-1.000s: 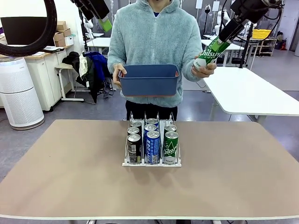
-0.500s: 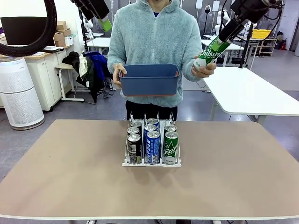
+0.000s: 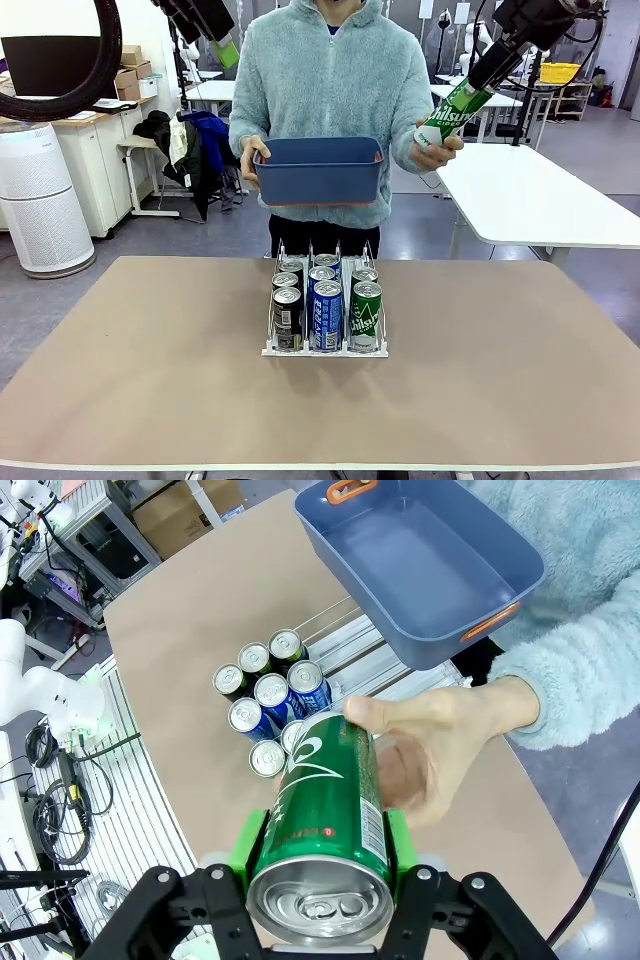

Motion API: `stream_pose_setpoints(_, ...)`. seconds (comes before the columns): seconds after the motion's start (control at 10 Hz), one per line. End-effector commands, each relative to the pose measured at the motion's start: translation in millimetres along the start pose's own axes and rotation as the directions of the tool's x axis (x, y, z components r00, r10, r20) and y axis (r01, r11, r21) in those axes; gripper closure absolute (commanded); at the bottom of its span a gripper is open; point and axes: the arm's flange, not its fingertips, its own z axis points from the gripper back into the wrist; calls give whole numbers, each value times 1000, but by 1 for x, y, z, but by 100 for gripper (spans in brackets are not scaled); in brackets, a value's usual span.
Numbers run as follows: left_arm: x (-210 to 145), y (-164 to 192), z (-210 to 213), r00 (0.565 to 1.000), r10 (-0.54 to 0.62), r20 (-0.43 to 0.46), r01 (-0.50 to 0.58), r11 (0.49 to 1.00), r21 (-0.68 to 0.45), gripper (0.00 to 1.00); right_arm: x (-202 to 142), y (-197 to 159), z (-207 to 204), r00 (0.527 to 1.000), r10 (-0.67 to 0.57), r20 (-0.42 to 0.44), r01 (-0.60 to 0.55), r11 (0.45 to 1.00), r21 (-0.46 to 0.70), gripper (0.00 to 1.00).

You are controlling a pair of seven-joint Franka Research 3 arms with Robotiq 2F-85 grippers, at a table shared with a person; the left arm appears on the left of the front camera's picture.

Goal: Fill the beverage cans into the dispenser.
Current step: Place the picked Sprite in the line of the Automatic Can Dispenser with the same cans.

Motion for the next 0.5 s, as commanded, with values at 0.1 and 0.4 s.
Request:
stream_pose_setpoints(0.1, -2, 0, 0, 1000, 4, 3, -4, 1000, 3, 0, 1, 0, 2, 1000, 6, -1, -6, 1000, -19, 100)
stream_pose_setpoints(0.4, -2, 0, 0, 1000, 4, 3, -4, 1000, 3, 0, 1, 0, 2, 1000, 6, -1, -6, 1000, -19, 100)
